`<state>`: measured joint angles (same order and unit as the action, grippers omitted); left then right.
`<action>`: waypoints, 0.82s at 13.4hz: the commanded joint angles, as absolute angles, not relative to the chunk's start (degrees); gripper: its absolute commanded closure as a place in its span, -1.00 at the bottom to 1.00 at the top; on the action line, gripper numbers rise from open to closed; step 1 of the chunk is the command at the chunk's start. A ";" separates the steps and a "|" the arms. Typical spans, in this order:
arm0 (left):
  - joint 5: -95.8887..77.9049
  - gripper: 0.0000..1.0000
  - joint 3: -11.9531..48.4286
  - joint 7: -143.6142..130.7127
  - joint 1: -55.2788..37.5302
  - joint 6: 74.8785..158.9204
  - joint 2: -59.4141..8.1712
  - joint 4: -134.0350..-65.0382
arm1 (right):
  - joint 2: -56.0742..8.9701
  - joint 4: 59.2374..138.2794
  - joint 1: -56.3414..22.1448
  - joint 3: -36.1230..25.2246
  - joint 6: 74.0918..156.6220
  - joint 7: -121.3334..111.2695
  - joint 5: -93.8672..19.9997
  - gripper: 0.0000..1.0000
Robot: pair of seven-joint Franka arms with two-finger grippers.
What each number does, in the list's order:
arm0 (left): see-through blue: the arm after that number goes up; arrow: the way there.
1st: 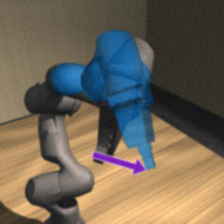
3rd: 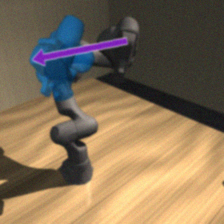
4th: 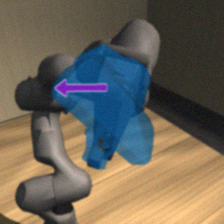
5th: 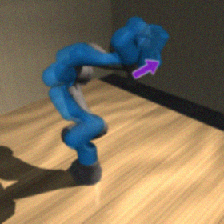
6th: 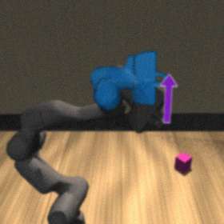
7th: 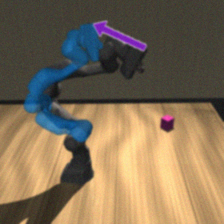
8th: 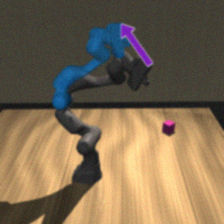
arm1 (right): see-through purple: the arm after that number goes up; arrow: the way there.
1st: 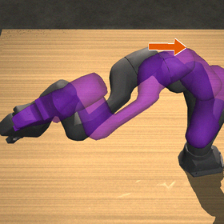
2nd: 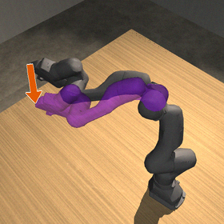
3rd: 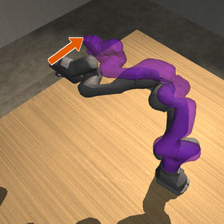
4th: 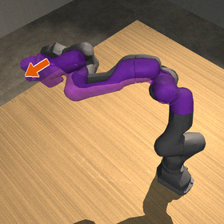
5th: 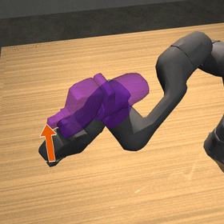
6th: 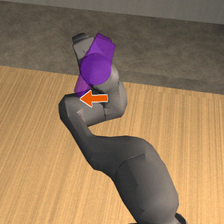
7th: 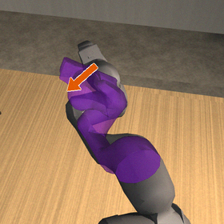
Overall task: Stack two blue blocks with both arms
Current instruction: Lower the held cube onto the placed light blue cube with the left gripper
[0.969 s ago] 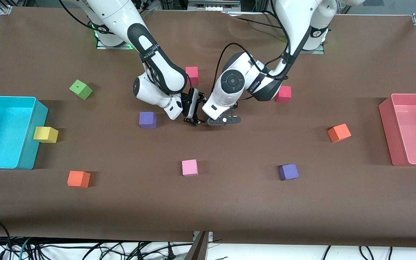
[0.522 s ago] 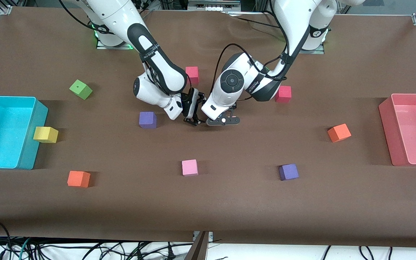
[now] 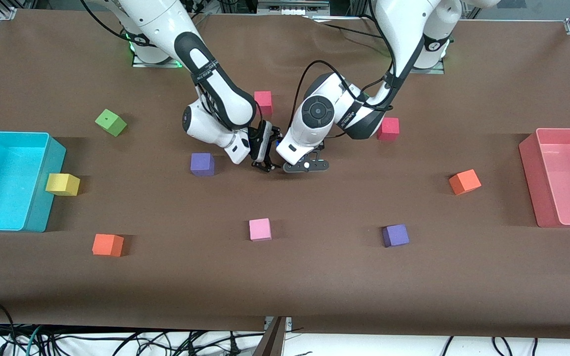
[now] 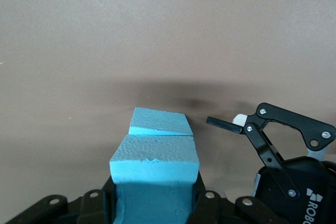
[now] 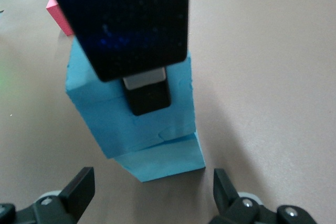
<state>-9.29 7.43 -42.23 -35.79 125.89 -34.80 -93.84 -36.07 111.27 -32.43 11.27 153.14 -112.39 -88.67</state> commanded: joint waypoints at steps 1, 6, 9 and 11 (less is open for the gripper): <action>-8.61 -0.38 6.50 -42.54 -36.83 125.86 -35.68 -92.29 | -35.24 111.80 -31.64 12.04 152.58 -114.17 -90.09 -1.00; -7.29 -1.00 6.50 -42.45 -36.74 126.47 -35.33 -92.29 | -35.24 111.97 -31.64 12.04 152.58 -114.43 -90.09 -1.00; -7.29 -1.00 6.50 -42.19 -36.65 126.39 -34.90 -92.29 | -35.24 111.97 -31.64 12.04 152.58 -114.43 -90.09 -1.00; -7.21 -1.00 6.50 -42.01 -36.39 126.30 -34.37 -92.55 | -35.24 111.97 -31.64 12.04 152.58 -114.43 -90.09 -1.00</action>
<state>-8.76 7.27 -42.18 -35.82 126.62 -34.80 -93.22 -36.07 111.27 -32.43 11.27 153.14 -112.83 -88.67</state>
